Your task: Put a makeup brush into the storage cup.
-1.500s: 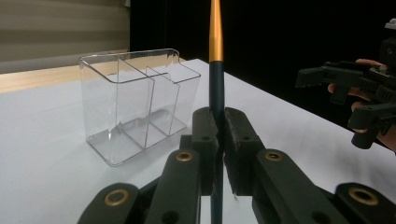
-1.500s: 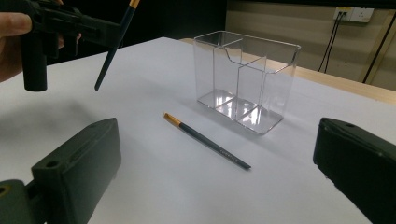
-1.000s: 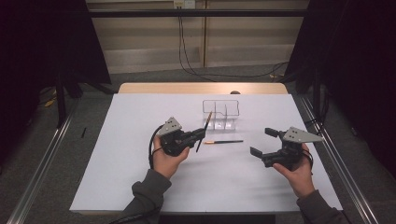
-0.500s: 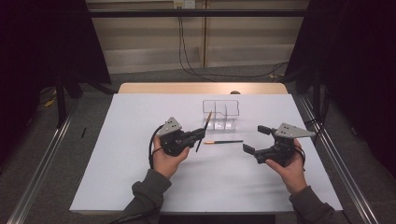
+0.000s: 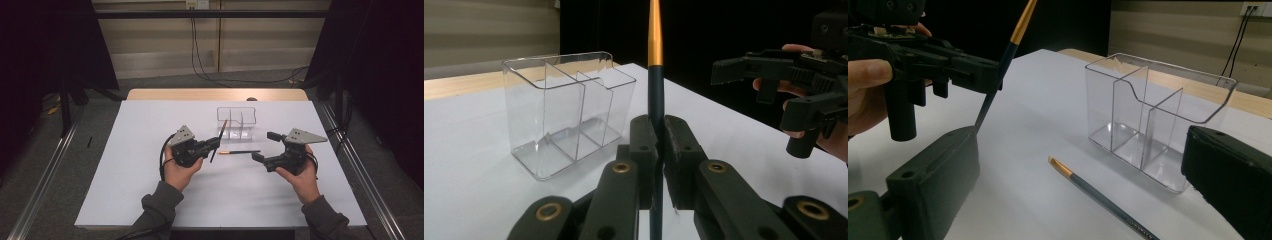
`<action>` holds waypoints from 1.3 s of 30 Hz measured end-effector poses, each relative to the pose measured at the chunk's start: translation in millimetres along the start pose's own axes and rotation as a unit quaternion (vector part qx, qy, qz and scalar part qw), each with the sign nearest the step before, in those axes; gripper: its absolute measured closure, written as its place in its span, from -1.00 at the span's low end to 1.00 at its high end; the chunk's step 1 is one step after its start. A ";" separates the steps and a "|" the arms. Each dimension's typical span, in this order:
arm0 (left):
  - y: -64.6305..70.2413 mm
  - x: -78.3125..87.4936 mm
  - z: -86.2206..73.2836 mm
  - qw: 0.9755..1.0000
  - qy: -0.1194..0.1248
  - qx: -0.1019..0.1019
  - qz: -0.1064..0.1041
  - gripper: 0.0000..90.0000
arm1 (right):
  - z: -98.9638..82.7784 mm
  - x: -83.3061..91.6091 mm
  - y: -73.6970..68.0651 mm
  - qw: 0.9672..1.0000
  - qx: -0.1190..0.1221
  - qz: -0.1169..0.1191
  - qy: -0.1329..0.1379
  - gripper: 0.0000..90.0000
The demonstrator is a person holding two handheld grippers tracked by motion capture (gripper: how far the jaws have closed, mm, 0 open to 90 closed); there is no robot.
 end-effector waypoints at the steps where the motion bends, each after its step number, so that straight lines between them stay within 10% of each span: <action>1: 0.3 -0.4 -0.4 1.000 -0.002 0.001 0.001 0.86 | 0.4 -0.8 -0.8 1.000 -0.001 0.000 -0.002 -0.96; 22: 4.0 -3.6 0.0 1.000 -0.005 -0.006 -0.008 0.86 | 7.6 -21.7 -18.3 1.000 -0.015 0.024 0.000 -0.87; 39: 5.8 -6.4 -1.4 1.000 -0.003 -0.008 -0.011 0.86 | 17.2 -34.4 -28.6 0.998 -0.044 0.037 0.004 -0.37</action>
Point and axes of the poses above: each handheld gripper's, and its own axes: x roughly backward along the jaws, z roughly out of its top, y roughly to its right, the point moved 5 cm from there along -x, roughly forward along the jaws, and after that the axes turned 12 degrees about -z, right-handed, at the moved point
